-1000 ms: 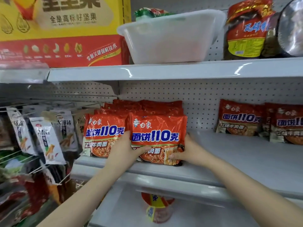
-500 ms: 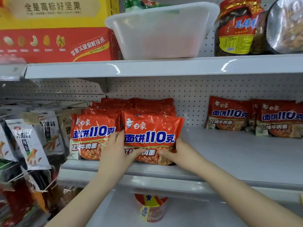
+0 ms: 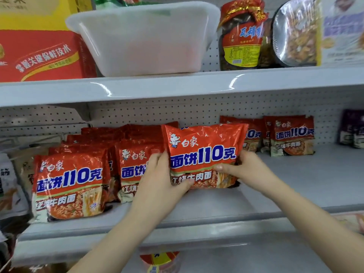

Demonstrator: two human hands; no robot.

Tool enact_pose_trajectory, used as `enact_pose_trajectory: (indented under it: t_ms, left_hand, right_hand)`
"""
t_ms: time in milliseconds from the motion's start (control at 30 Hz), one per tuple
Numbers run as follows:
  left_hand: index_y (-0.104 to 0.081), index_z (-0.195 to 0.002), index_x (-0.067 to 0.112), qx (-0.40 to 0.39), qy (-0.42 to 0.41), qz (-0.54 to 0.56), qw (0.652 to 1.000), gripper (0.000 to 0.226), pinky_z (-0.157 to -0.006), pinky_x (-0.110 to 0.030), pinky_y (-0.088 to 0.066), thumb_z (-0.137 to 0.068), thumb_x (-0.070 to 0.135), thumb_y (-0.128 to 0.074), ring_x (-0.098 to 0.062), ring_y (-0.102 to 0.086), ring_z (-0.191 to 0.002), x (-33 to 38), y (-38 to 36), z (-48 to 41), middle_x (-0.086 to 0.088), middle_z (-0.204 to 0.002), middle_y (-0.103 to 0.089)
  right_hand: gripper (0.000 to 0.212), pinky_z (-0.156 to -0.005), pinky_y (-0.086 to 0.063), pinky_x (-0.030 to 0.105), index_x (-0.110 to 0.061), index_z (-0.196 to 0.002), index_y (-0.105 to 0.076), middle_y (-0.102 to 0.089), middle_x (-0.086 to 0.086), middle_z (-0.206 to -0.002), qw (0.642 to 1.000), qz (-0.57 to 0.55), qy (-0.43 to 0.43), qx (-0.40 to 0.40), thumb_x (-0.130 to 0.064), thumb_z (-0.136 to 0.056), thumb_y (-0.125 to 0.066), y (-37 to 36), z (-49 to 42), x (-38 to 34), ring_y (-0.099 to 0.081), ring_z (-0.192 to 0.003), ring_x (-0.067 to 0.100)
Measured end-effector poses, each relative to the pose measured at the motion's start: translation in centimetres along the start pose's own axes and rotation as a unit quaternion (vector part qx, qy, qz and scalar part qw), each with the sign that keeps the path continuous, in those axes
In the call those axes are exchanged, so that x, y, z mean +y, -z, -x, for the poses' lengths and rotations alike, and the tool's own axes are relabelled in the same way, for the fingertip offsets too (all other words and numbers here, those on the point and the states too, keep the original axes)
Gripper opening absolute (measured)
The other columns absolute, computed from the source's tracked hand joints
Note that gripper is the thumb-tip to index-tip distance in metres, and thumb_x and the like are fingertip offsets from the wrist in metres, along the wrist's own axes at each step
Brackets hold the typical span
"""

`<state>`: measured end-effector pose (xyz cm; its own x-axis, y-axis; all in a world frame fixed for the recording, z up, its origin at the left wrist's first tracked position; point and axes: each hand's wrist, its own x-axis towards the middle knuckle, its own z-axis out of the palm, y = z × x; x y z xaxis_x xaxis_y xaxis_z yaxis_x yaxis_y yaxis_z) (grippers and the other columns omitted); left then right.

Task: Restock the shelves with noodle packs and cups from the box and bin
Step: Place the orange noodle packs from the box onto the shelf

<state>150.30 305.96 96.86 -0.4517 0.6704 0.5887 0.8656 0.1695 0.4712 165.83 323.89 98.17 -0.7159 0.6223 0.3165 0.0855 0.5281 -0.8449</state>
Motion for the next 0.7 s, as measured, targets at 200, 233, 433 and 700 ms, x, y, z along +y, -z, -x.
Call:
enact_pose_trajectory:
  t_ms: [200, 233, 433, 700]
  left_hand:
    - [-0.031, -0.141, 0.03, -0.08, 0.056, 0.155, 0.983, 0.095, -0.105, -0.042, -0.048, -0.063, 0.042, -0.083, -0.012, -0.056, -0.118, 2.7, -6.8, -6.5, 0.006, -0.131, -0.054]
    - [-0.031, -0.14, 0.029, -0.082, 0.069, 0.162, 0.981, 0.097, -0.104, -0.045, -0.049, -0.059, 0.043, -0.082, -0.015, -0.056, -0.119, 2.8, -8.0, -7.6, 0.004, -0.131, -0.055]
    - [0.008, -0.154, 0.015, -0.087, 0.13, 0.156, 0.975, 0.121, -0.1, -0.024, -0.038, -0.074, 0.015, -0.083, -0.018, -0.047, -0.131, 2.1, -13.0, -12.7, 0.004, -0.137, -0.045]
    - [0.035, -0.144, 0.042, -0.052, 0.175, -0.033, 0.983, 0.143, -0.11, -0.049, -0.04, -0.069, 0.042, -0.088, -0.04, -0.042, -0.133, -1.0, -16.5, -15.4, -0.021, -0.152, -0.015]
  right_hand:
    - [0.06, -0.077, -0.048, 0.021, -0.026, -0.116, -0.054, -0.064, -0.018, -0.101, 0.987, 0.047, -0.017, 0.151, -0.038, -0.068, -0.087, 4.4, -2.6, 3.8, -0.061, -0.089, -0.001]
    - [0.059, -0.078, -0.049, 0.022, -0.024, -0.116, -0.055, -0.064, -0.017, -0.1, 0.986, 0.05, -0.02, 0.156, -0.037, -0.068, -0.087, 4.9, -3.3, 4.5, -0.061, -0.089, 0.0]
    - [0.06, -0.091, -0.047, 0.026, -0.018, -0.124, -0.056, -0.064, -0.008, -0.115, 0.994, 0.08, 0.007, 0.076, -0.028, -0.073, -0.086, 5.3, -10.1, 7.8, -0.059, -0.108, 0.008]
    - [0.092, -0.091, -0.051, 0.039, -0.017, -0.134, -0.028, -0.059, 0.001, -0.118, 0.948, 0.315, -0.039, -0.03, -0.058, -0.068, -0.078, 2.1, -16.1, 11.2, -0.061, -0.107, 0.024]
